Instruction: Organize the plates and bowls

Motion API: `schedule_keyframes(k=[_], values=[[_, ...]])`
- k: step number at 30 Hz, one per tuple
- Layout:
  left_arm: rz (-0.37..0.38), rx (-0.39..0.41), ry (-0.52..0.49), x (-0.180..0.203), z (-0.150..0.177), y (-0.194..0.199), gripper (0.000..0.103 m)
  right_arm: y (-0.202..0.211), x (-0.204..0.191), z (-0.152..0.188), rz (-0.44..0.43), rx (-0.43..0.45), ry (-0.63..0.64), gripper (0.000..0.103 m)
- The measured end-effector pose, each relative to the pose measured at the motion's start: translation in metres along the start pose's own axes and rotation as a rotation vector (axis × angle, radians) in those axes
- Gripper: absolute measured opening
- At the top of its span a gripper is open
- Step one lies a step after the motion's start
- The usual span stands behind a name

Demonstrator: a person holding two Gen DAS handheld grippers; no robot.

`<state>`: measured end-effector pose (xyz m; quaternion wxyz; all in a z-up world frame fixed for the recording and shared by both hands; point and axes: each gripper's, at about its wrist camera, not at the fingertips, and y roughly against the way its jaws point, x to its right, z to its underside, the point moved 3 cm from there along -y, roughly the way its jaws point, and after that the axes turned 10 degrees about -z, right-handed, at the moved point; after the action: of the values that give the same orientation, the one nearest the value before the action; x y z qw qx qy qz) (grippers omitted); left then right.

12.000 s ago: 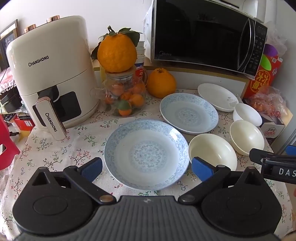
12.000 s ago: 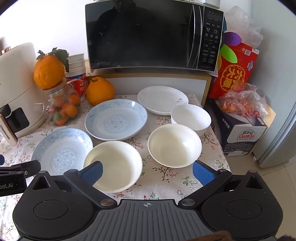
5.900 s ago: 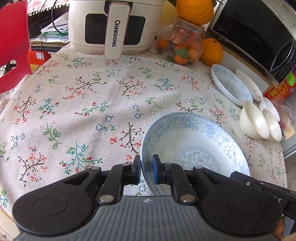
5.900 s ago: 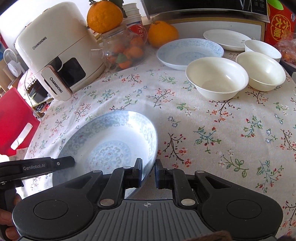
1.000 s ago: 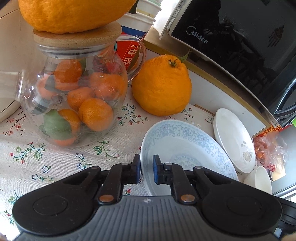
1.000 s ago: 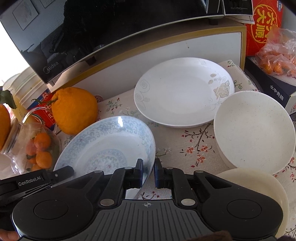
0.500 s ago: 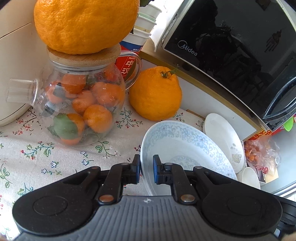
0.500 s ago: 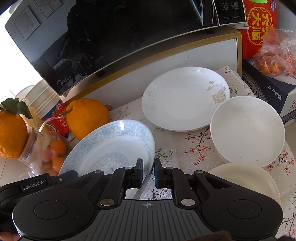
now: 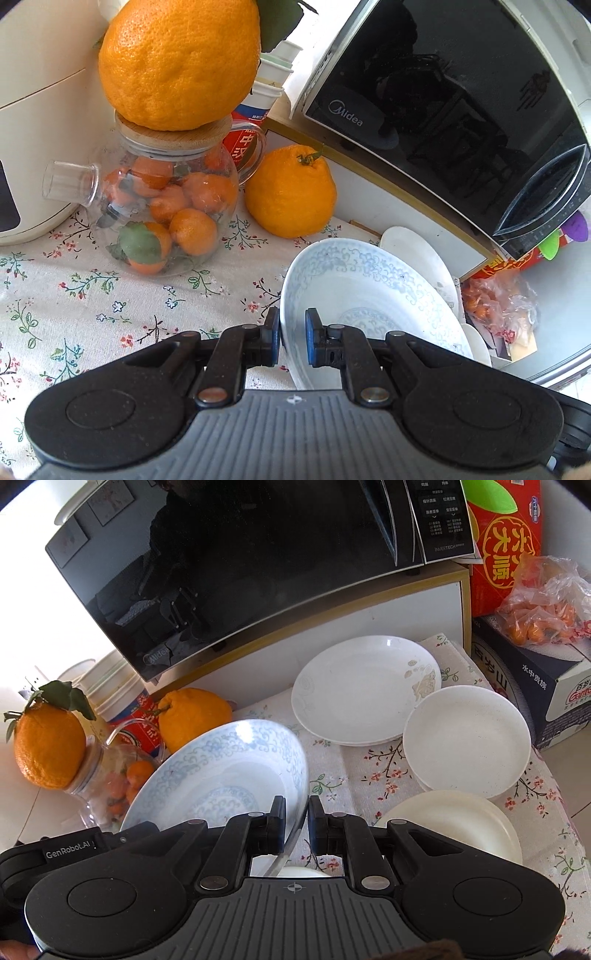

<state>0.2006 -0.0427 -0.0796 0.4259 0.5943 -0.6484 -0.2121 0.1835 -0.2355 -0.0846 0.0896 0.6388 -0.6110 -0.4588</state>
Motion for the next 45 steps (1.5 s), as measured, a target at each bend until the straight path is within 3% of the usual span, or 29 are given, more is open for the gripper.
schedule_keyframes(k=[23,45], values=[[0.002,0.088,-0.005,-0.010,0.014,0.068,0.012,0.056,-0.038,0.027,-0.032,0.043,0.046,0.013],[-0.035,0.113,0.005,-0.066,0.034,0.122,0.012,0.072,-0.095,0.067,-0.085,0.010,0.163,0.013]])
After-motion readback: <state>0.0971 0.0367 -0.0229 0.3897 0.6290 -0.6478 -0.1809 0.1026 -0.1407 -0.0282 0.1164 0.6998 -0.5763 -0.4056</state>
